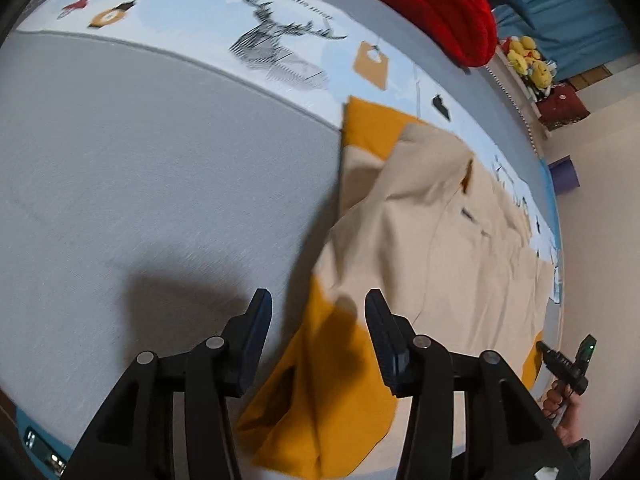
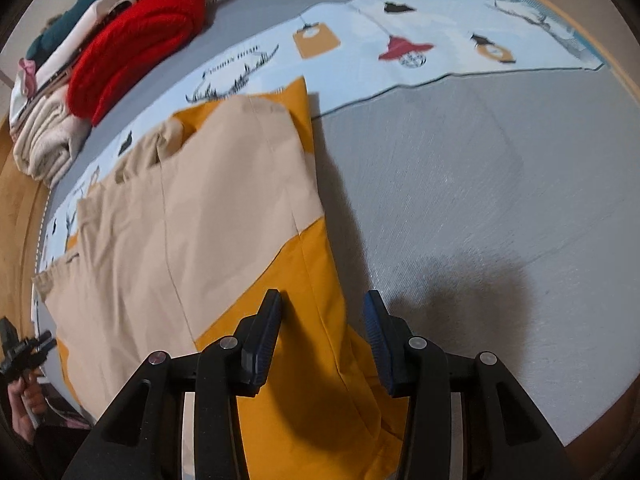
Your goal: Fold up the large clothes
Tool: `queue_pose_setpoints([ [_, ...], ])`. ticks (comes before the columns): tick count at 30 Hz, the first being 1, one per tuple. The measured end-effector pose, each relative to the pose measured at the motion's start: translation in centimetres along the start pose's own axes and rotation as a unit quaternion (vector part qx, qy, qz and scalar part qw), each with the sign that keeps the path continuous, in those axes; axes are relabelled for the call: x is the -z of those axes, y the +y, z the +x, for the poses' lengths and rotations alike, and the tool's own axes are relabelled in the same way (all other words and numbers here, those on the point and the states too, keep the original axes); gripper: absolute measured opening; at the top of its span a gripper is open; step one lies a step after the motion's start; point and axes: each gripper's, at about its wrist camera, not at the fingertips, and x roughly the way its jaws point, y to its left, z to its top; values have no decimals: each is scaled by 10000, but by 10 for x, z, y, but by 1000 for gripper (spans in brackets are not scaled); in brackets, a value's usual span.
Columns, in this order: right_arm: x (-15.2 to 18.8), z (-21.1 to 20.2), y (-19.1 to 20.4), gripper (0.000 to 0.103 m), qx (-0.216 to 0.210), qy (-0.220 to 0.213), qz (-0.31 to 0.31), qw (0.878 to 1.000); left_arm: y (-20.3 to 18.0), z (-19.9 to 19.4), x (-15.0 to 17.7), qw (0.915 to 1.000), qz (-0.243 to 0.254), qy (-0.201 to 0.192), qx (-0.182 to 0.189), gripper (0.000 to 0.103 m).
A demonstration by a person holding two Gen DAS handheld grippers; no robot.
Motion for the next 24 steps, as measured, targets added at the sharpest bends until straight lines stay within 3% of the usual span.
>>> queue_pose_setpoints([
  [6,0,0,8,42,-18,3,-323,9995,-16,16,-11,9997,198,0,-127,44],
  [9,1,-2,15,20,54,-72,-559,9984,-20,24,-14,9995,262,51,-184,41],
  [12,4,-9,24,8,69,-249,-852,9960,-26,25,-15,9988,389,-23,-281,28],
  [13,4,-12,28,6,63,-323,-932,9951,-28,25,-15,9987,437,-60,-268,11],
  [14,5,-17,31,5,47,-432,-1004,9940,-29,22,-16,9983,476,-123,-323,1],
  [20,-5,-67,31,4,-411,-1465,-699,9859,-46,-14,-19,9893,747,-1163,-462,0],
  [24,-12,-70,35,4,-237,-1740,-619,9825,-61,-28,-21,9785,945,-1748,-551,0],
])
